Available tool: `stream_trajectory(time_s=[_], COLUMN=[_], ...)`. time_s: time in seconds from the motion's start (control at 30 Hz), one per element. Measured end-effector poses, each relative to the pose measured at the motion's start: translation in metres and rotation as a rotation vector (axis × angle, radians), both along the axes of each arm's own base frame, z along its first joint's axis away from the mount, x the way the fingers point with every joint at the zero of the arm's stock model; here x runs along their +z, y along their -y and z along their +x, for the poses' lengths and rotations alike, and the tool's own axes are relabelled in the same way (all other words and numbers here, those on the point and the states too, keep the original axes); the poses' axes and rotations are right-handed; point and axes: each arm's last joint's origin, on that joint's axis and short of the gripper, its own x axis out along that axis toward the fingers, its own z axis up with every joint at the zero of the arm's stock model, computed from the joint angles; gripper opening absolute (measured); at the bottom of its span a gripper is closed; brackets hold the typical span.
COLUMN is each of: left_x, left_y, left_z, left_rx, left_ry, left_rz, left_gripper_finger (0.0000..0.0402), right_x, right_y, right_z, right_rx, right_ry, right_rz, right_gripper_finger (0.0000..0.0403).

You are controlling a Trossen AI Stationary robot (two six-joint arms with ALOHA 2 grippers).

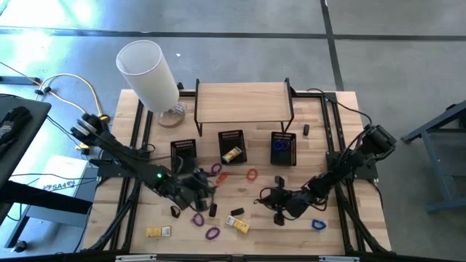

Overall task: Pick & Place Office Desk Supplies
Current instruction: Put the black rubber band into the left black bin

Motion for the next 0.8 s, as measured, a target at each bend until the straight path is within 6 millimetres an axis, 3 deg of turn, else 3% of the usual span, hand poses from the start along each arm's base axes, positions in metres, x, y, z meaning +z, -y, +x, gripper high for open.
stream_trajectory(time_s=[0.23, 0.47, 0.67, 0.8], left_x=[-0.031, -0.056, -0.055, -0.052], left_y=[0.020, 0.031, 0.034, 0.026], left_z=[0.032, 0.050, 0.055, 0.061], left_rx=[-0.147, -0.271, -0.279, -0.236], left_ry=[0.049, 0.076, 0.144, 0.187], left_rz=[0.230, 0.515, 0.571, 0.508], left_gripper_finger=[0.0178, 0.0178, 0.0178, 0.0178], right_x=[0.023, 0.027, 0.028, 0.029], right_y=[-0.001, 0.010, 0.015, 0.017], right_z=[0.023, 0.032, 0.036, 0.037], right_rx=[0.007, -0.044, -0.060, -0.053], right_ry=[0.076, 0.088, 0.095, 0.102], right_rz=[0.012, 0.014, 0.019, 0.008], right_gripper_finger=[0.0004, 0.0004, 0.0004, 0.0003])
